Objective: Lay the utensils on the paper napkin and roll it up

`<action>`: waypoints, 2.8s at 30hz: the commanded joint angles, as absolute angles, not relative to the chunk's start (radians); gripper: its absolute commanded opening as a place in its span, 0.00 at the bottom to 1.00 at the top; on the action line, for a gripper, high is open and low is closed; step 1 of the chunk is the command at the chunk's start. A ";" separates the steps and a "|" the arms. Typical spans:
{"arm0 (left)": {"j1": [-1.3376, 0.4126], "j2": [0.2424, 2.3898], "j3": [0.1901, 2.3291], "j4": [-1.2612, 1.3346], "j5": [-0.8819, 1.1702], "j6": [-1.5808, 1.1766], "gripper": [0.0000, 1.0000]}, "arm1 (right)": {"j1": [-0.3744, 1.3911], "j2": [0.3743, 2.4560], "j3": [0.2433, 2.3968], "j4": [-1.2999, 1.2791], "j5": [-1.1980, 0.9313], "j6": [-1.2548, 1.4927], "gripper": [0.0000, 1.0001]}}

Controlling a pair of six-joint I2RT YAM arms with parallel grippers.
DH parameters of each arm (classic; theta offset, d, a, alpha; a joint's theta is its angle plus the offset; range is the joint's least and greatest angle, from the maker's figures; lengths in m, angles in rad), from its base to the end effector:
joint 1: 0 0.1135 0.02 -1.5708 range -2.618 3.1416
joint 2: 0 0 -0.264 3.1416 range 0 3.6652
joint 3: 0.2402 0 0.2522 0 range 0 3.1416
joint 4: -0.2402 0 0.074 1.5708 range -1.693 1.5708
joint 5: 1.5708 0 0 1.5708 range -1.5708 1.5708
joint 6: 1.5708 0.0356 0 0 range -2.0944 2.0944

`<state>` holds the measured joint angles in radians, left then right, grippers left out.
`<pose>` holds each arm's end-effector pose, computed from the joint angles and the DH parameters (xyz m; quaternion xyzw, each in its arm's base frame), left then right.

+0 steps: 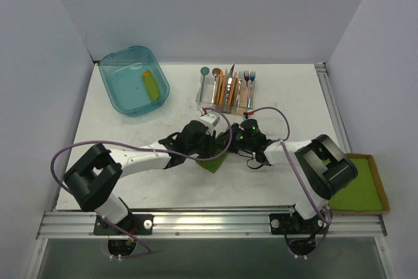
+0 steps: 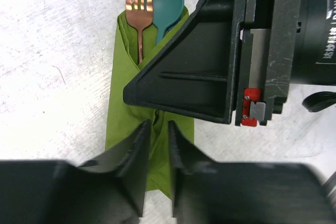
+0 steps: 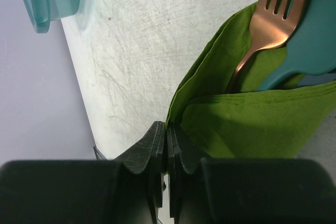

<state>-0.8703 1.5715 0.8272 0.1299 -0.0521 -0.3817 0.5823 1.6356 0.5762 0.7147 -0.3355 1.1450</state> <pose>0.2145 -0.2515 0.1925 0.2030 0.8641 -0.2508 0.3863 0.2530 0.1806 0.1563 0.1316 0.8014 0.5200 0.2647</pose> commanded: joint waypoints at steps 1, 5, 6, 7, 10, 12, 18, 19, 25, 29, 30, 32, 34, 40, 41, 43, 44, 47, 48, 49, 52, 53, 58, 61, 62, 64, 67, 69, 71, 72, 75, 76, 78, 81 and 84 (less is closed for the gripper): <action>-0.877 1.500 0.816 0.190 -0.066 -0.373 0.31 | 0.581 1.647 0.595 0.733 -0.337 1.144 0.03; -0.877 1.448 0.805 0.164 -0.098 -0.353 0.49 | 0.580 1.643 0.591 0.733 -0.334 1.141 0.00; -0.877 1.422 0.802 0.144 -0.106 -0.341 0.55 | 0.580 1.640 0.588 0.733 -0.334 1.143 0.00; -0.877 1.411 0.799 0.131 -0.115 -0.333 0.69 | 0.580 1.638 0.588 0.733 -0.336 1.140 0.01; -0.877 1.381 0.790 0.083 -0.143 -0.302 0.93 | 0.578 1.631 0.592 0.730 -0.339 1.132 0.00; -0.879 1.378 0.781 0.063 -0.152 -0.288 0.96 | 0.577 1.621 0.594 0.718 -0.336 1.123 0.01; -0.887 1.419 0.756 0.057 -0.178 -0.278 0.94 | 0.575 1.618 0.597 0.709 -0.342 1.109 0.00; -0.887 1.428 0.759 0.057 -0.179 -0.278 0.94 | 0.572 1.618 0.597 0.709 -0.342 1.109 0.00; -0.896 1.489 0.776 0.072 -0.184 -0.278 0.94 | 0.568 1.617 0.598 0.704 -0.344 1.101 0.00; -0.896 1.520 0.772 0.095 -0.181 -0.281 0.94 | 0.566 1.618 0.604 0.696 -0.345 1.097 0.00; -0.896 1.535 0.773 0.100 -0.181 -0.282 0.94 | 0.566 1.617 0.604 0.696 -0.345 1.095 0.00; -0.896 1.548 0.776 0.101 -0.186 -0.287 0.94 | 0.565 1.611 0.604 0.689 -0.345 1.091 0.00; -0.896 1.568 0.773 0.110 -0.186 -0.290 0.94 | 0.561 1.598 0.606 0.677 -0.341 1.085 0.00; -0.899 1.601 0.756 0.129 -0.178 -0.305 0.95 | 0.555 1.565 0.609 0.630 -0.334 1.060 0.00; -0.899 1.605 0.753 0.129 -0.178 -0.307 0.95 | 0.555 1.562 0.607 0.620 -0.334 1.058 0.00; -0.907 1.609 0.750 0.132 -0.178 -0.310 0.96 | 0.555 1.552 0.601 0.618 -0.331 1.054 0.00; -0.908 1.611 0.753 0.132 -0.182 -0.310 0.97 | 0.554 1.548 0.600 0.608 -0.330 1.052 0.00; -0.911 1.618 0.755 0.121 -0.190 -0.313 0.97 | 0.554 1.525 0.592 0.585 -0.321 1.039 0.00; -0.913 1.618 0.756 0.120 -0.192 -0.313 0.97 | 0.554 1.517 0.589 0.578 -0.313 1.031 0.00; -0.913 1.618 0.756 0.118 -0.193 -0.313 0.98 | 0.555 1.511 0.584 0.569 -0.308 1.026 0.00; -0.914 1.618 0.753 0.117 -0.199 -0.316 0.98 | 0.552 1.491 0.577 0.540 -0.299 1.011 0.00; -0.914 1.618 0.750 0.115 -0.201 -0.316 0.98 | 0.551 1.488 0.574 0.531 -0.296 1.008 0.00; -0.914 1.614 0.749 0.118 -0.198 -0.316 0.98 | 0.545 1.474 0.537 0.531 -0.296 1.002 0.00; -0.914 1.617 0.750 0.112 -0.198 -0.316 0.98 | 0.543 1.468 0.522 0.531 -0.291 0.997 0.00; -0.916 1.618 0.750 0.113 -0.199 -0.316 0.98 | 0.542 1.467 0.517 0.532 -0.290 0.997 0.00; -0.914 1.620 0.752 0.115 -0.201 -0.316 0.98 | 0.543 1.465 0.508 0.532 -0.287 0.996 0.00; -0.914 1.628 0.756 0.110 -0.202 -0.316 0.98 | 0.541 1.459 0.503 0.522 -0.284 0.989 0.00; -0.914 1.629 0.758 0.112 -0.198 -0.314 0.99 | 0.541 1.447 0.497 0.514 -0.273 0.979 0.00; -0.914 1.628 0.758 0.110 -0.195 -0.310 0.99 | 0.535 1.442 0.497 0.496 -0.270 0.968 0.00; -0.914 1.626 0.758 0.107 -0.193 -0.310 0.99 | 0.534 1.439 0.494 0.492 -0.271 0.965 0.00; -0.916 1.614 0.756 0.104 -0.187 -0.302 0.99 | 0.526 1.428 0.486 0.485 -0.267 0.957 0.00; -0.914 1.612 0.756 0.104 -0.181 -0.299 0.99 | 0.519 1.425 0.486 0.477 -0.267 0.950 0.00; -0.914 1.606 0.758 0.101 -0.173 -0.295 0.99 | 0.512 1.422 0.492 0.463 -0.264 0.939 0.00; -0.914 1.598 0.758 0.098 -0.163 -0.291 0.99 | 0.508 1.416 0.486 0.453 -0.265 0.930 0.00; -0.916 1.600 0.765 0.097 -0.149 -0.290 0.99 | 0.508 1.420 0.479 0.463 -0.275 0.931 0.00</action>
